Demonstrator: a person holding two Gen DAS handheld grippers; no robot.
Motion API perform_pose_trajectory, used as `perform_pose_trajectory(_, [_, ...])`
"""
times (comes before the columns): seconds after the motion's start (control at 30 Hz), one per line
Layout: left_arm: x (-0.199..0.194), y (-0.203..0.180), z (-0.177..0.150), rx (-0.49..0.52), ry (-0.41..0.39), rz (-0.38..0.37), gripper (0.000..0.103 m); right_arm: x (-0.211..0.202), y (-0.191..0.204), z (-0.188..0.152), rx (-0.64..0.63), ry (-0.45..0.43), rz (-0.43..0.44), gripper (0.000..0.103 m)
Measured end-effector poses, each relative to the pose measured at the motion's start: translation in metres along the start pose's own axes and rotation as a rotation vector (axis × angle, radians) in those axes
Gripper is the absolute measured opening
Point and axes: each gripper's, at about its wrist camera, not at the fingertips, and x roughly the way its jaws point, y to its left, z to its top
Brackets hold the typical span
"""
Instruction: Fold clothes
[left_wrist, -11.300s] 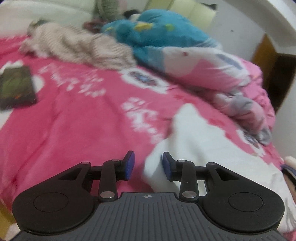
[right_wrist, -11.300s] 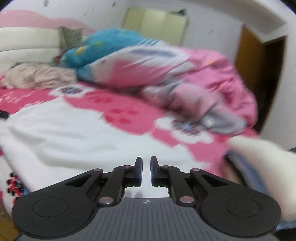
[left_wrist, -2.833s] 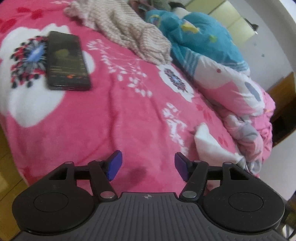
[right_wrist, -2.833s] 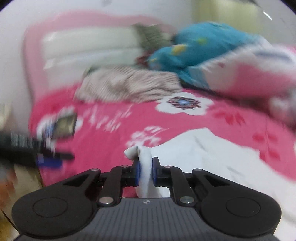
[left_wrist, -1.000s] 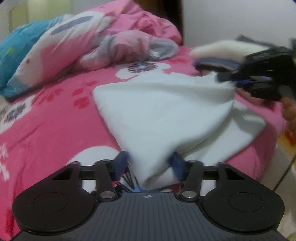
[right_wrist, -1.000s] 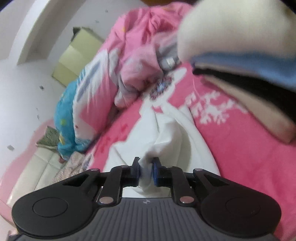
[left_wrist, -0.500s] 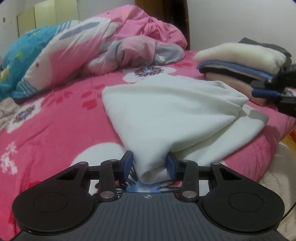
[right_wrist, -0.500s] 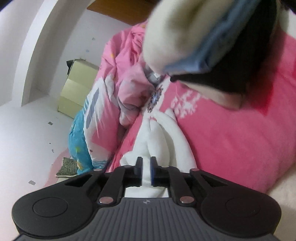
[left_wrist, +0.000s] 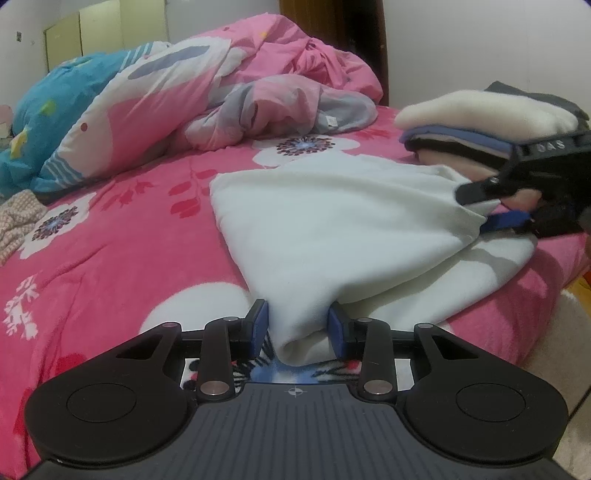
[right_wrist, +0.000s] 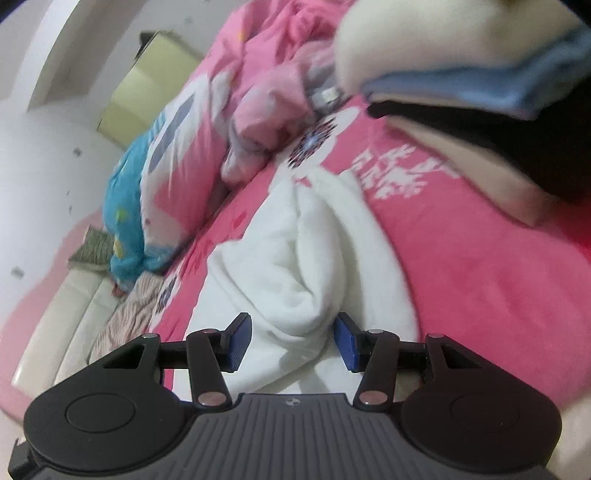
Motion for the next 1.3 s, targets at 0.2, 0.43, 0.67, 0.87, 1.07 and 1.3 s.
perform_pose_trajectory(0.2, [-0.009, -0.002, 0.002, 0.015, -0.038, 0.014, 0.025, -0.010, 0.029, 0.012, -0.129, -0.085, 0.037, 0.011])
perform_pose_trajectory(0.43, [-0.013, -0.007, -0.009, 0.083, -0.034, 0.016, 0.020, -0.053, 0.032, -0.007, -0.110, -0.166, 0.069, 0.010])
perform_pose_trajectory(0.67, [-0.023, -0.017, -0.016, 0.214, -0.062, 0.020, 0.010, -0.071, 0.010, -0.037, -0.045, -0.161, 0.031, 0.010])
perform_pose_trajectory(0.87, [-0.017, -0.020, -0.029, 0.268, -0.033, 0.007, 0.010, -0.059, -0.022, -0.049, -0.016, -0.061, -0.032, 0.012])
perform_pose_trajectory(1.07, [-0.036, 0.011, -0.024, 0.180, 0.008, -0.082, 0.015, -0.101, -0.015, -0.034, -0.103, -0.141, -0.099, 0.037])
perform_pose_trajectory(1.3, [-0.041, 0.030, 0.001, 0.003, -0.099, -0.188, 0.019, -0.086, 0.017, 0.008, -0.203, -0.133, -0.090, 0.036])
